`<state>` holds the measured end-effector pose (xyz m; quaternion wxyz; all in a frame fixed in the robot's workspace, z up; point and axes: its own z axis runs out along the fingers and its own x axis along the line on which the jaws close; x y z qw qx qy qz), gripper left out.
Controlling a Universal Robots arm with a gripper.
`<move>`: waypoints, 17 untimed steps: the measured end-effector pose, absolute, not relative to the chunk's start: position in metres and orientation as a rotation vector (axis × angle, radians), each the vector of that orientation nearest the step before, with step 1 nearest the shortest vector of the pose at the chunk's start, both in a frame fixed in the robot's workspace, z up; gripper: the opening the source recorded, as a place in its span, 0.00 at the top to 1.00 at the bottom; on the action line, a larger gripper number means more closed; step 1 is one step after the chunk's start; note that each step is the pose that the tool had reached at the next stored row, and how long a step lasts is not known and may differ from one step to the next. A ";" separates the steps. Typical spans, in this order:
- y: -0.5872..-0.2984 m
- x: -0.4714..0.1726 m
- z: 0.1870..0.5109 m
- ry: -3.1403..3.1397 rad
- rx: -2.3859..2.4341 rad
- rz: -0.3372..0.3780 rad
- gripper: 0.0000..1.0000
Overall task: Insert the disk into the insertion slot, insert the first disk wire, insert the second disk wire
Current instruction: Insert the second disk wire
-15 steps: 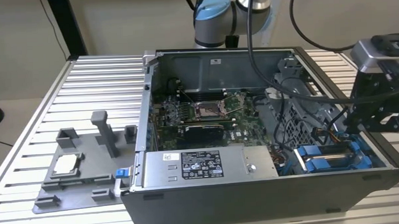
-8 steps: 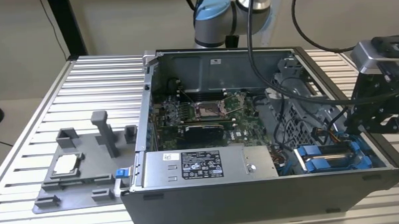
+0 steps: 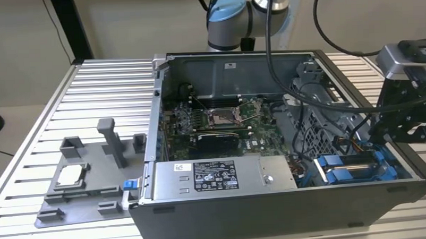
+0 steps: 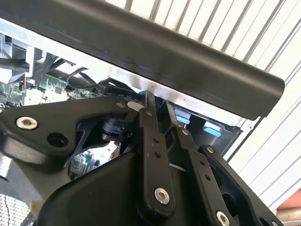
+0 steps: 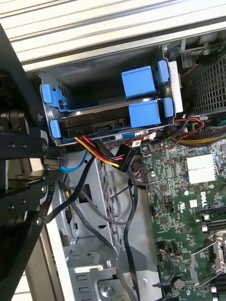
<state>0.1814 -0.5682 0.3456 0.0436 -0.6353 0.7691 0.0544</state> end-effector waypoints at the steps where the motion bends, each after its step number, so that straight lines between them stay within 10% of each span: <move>1: -0.568 0.181 0.345 2.352 -1.941 0.166 0.00; 8: -0.568 0.181 0.345 2.357 -1.935 0.166 0.00; 9: -0.568 0.181 0.345 2.358 -1.934 0.166 1.00; 17: -0.568 0.180 0.357 2.363 -1.926 0.166 1.00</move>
